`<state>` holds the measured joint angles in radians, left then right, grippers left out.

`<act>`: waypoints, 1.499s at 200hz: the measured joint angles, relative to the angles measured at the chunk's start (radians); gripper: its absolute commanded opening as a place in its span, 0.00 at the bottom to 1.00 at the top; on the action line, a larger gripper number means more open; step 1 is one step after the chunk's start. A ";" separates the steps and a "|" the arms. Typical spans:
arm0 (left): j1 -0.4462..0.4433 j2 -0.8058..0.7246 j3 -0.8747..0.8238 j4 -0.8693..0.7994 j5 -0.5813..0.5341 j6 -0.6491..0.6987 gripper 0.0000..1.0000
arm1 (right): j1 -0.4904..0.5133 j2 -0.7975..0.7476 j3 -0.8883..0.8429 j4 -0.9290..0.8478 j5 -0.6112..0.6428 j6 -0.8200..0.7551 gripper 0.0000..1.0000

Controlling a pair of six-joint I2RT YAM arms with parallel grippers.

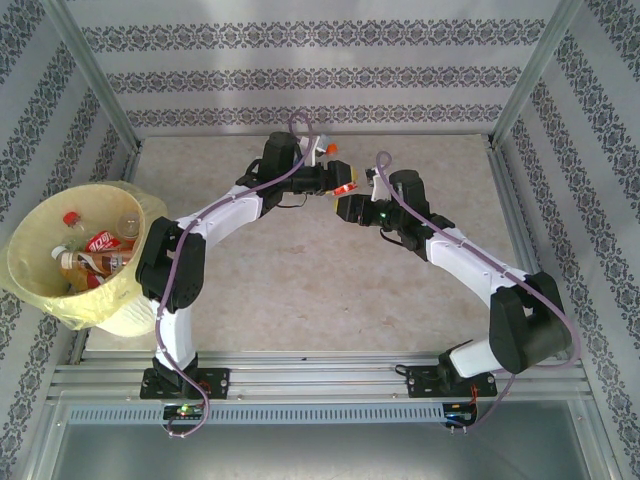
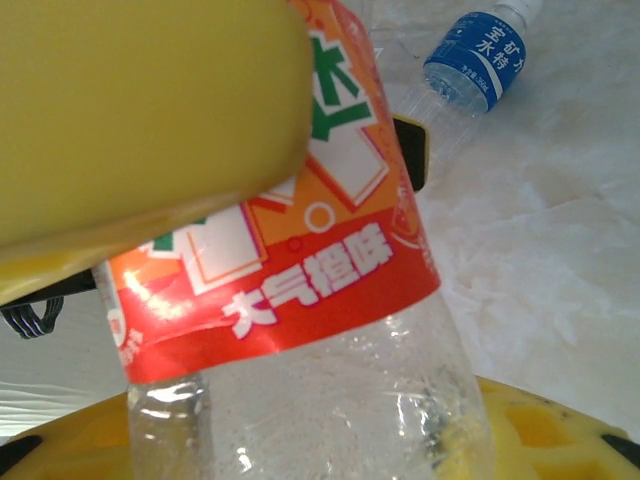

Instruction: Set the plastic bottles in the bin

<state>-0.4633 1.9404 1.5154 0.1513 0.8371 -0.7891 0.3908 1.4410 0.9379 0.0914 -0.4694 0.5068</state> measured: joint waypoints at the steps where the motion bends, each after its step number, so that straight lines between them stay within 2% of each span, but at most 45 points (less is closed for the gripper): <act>1: 0.000 0.000 0.000 0.000 0.000 0.000 0.55 | 0.000 0.000 0.000 0.000 0.000 0.000 0.50; 31: 0.000 0.000 0.000 0.000 -0.008 -0.006 0.50 | -0.002 0.002 0.000 -0.001 -0.013 -0.013 0.69; 54: 0.000 -0.006 -0.008 0.000 -0.049 -0.008 0.49 | -0.002 -0.006 0.000 -0.008 -0.024 -0.048 0.88; 74: 0.006 -0.032 -0.032 -0.006 -0.093 -0.007 0.49 | -0.002 -0.046 -0.002 -0.030 -0.032 -0.085 0.98; 113: 0.026 -0.119 -0.046 -0.071 -0.192 0.023 0.49 | -0.003 -0.179 -0.002 -0.074 0.015 -0.156 0.98; 177: 0.072 -0.328 -0.038 -0.313 -0.407 0.160 0.51 | -0.003 -0.331 -0.049 -0.102 0.279 -0.192 0.98; 225: 0.095 -0.428 0.023 -0.543 -0.587 0.258 0.51 | -0.003 -0.337 -0.064 -0.103 0.381 -0.192 0.98; 300: 0.112 -0.536 0.239 -0.884 -0.995 0.441 0.52 | -0.003 -0.293 -0.064 -0.101 0.421 -0.176 0.98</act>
<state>-0.3515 1.4044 1.7542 -0.7330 -0.1574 -0.3485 0.3882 1.1481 0.8738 -0.0097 -0.0486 0.3305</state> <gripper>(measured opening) 0.526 0.980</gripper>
